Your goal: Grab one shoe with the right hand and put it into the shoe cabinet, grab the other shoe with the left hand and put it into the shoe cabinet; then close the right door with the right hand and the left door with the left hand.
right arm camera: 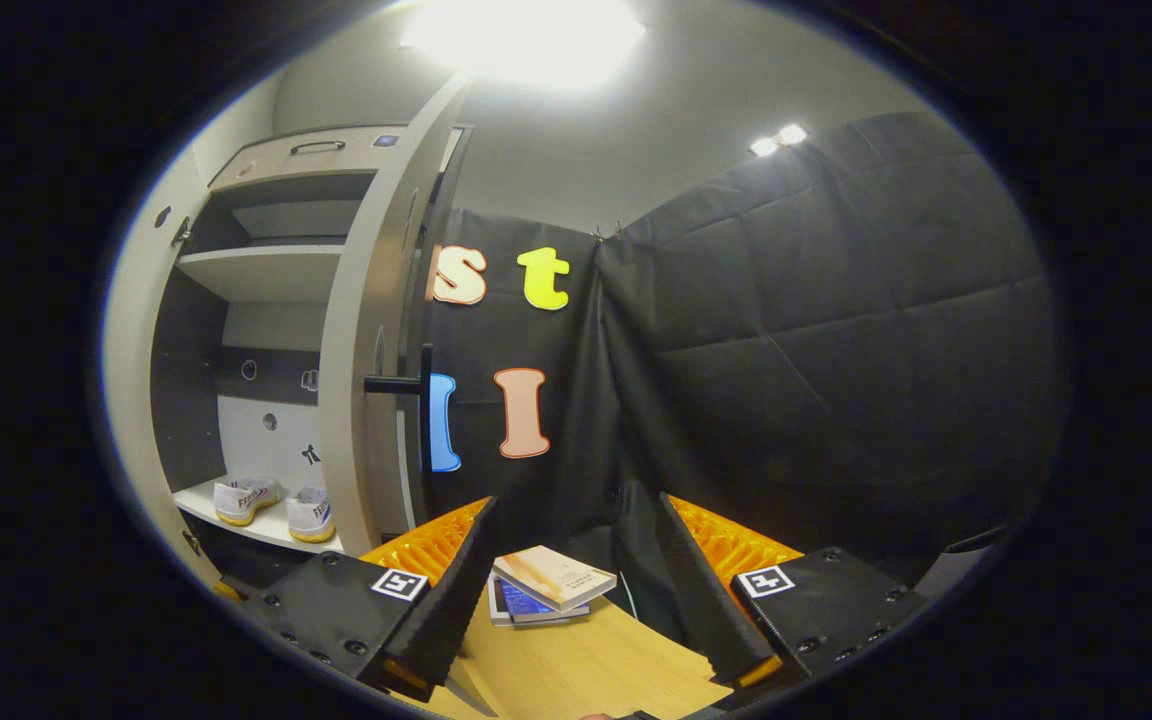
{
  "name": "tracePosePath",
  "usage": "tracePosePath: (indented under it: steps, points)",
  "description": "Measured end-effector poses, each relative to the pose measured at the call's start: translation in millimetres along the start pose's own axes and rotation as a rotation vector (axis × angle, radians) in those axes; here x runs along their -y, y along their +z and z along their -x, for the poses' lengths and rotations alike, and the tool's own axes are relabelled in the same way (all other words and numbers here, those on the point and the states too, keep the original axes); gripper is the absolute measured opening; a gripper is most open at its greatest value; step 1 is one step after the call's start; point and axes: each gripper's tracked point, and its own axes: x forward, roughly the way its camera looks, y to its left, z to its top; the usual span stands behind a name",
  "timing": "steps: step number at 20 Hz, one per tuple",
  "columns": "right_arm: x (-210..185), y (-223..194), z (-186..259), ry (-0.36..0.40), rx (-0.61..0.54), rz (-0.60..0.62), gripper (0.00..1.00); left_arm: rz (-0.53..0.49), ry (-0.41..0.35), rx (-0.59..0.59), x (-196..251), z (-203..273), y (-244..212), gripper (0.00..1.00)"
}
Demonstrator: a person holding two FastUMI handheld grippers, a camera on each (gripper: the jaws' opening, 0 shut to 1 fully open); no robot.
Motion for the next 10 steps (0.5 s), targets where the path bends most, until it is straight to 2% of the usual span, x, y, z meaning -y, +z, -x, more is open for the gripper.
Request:
tracePosePath:
  steps: [1, 2, 3, 9, 10]
  points:
    - [-8, -3, -4, 0.010, -0.015, 0.004, 0.92, 0.000, 0.008, 0.001, -5, 0, 0, 0.89]
    - [-8, -6, -6, -0.003, -0.029, 0.024, 0.92, 0.000, 0.019, 0.001, -10, 1, 0, 0.96]
    - [-8, -3, -7, -0.010, -0.010, 0.035, 0.95, 0.002, 0.027, 0.003, -14, 1, 1, 0.96]
    - [-17, -1, -1, 0.017, -0.016, 0.043, 0.90, 0.013, 0.067, 0.004, -37, 0, 0, 0.96]
    - [-20, -1, 0, 0.019, -0.017, 0.045, 0.94, 0.014, 0.073, 0.006, -41, 0, 0, 0.96]
